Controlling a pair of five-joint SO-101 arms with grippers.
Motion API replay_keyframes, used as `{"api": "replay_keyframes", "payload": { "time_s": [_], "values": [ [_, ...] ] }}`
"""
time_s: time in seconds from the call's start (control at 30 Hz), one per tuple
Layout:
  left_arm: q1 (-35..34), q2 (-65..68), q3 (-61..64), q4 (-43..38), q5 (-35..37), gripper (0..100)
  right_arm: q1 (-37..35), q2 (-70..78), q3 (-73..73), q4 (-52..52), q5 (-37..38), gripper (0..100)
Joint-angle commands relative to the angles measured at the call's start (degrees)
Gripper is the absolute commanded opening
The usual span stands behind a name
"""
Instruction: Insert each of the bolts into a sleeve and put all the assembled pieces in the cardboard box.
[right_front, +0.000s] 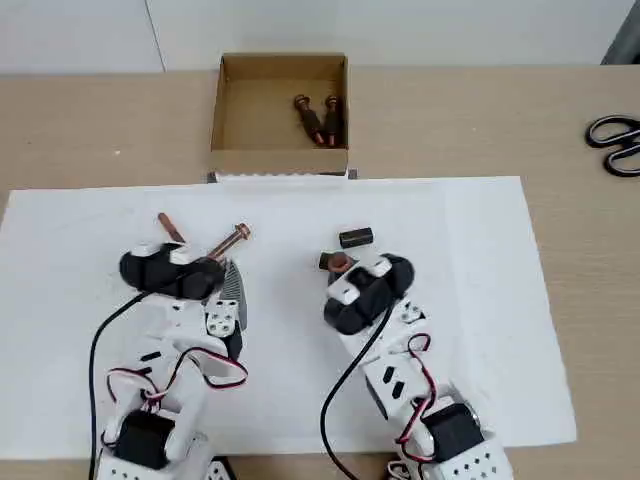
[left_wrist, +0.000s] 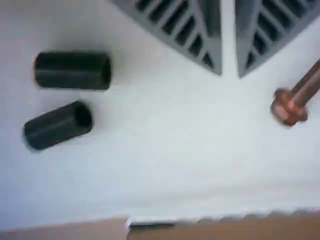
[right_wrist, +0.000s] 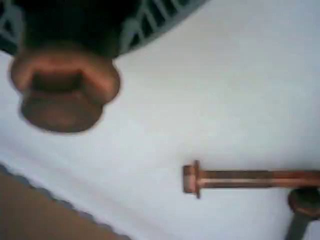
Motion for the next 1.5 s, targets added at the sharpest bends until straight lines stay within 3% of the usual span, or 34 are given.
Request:
{"api": "replay_keyframes", "payload": {
  "time_s": [0.0,0.17,0.3,0.97,1.3,1.47],
  "values": [
    [-0.6,-0.6,3.0,0.2,-1.7,1,4.8,-0.7,-2.2,-1.9,0.2,0.2],
    [-0.4,-0.6,6.4,-2.4,-1.8,1,9.4,0.7,-8.2,1.1,0.4,0.2],
    [-0.4,-0.4,7.1,-1.8,-5.3,1,12.4,9.9,-15.8,1.5,0.4,0.2],
    [-0.7,-0.5,7.1,-1.1,-7.1,1,12.7,108.4,-106.0,1.7,0.4,0.3],
    [-0.8,-0.5,7.1,-1.1,-6.9,1,10.2,144.0,-143.9,1.5,0.7,0.3],
    [-0.8,-0.5,7.1,-1.1,-6.9,1,7.3,156.3,-157.3,2.0,7.0,0.5]
  ]
}}
